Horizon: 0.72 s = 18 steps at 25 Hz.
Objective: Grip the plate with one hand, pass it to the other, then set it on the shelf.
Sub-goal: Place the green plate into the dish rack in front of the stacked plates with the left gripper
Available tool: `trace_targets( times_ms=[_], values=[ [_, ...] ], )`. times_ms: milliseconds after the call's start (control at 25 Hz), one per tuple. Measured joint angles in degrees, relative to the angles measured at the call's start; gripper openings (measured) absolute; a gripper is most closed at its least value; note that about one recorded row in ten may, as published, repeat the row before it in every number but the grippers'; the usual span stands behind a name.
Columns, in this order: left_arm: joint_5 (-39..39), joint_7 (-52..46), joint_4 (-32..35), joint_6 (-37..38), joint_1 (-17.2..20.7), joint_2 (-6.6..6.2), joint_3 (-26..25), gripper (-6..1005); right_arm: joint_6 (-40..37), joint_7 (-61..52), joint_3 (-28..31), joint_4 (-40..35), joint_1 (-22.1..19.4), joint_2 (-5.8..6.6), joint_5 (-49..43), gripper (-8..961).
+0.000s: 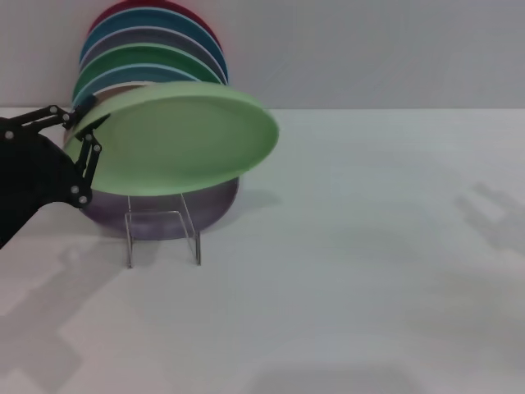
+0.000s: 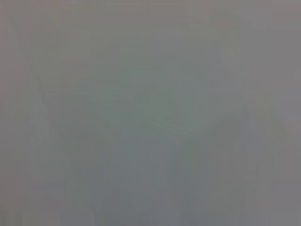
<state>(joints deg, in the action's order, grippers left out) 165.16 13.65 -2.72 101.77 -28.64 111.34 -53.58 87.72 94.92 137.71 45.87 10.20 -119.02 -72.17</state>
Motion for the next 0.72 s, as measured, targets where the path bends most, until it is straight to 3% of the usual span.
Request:
trace_targets(
  times_ms=[40,720],
  values=[
    [0.14,0.78,0.15,-0.58,-0.01,0.54,-0.71,83,0.00,0.00,0.00,0.04,0.13,0.01,0.00,589],
    [0.25,1.19,-0.12,-1.53,0.28,1.40,-0.87,135,-0.01,0.00,0.01,1.05,0.26,0.12,-0.10,590]
  ],
)
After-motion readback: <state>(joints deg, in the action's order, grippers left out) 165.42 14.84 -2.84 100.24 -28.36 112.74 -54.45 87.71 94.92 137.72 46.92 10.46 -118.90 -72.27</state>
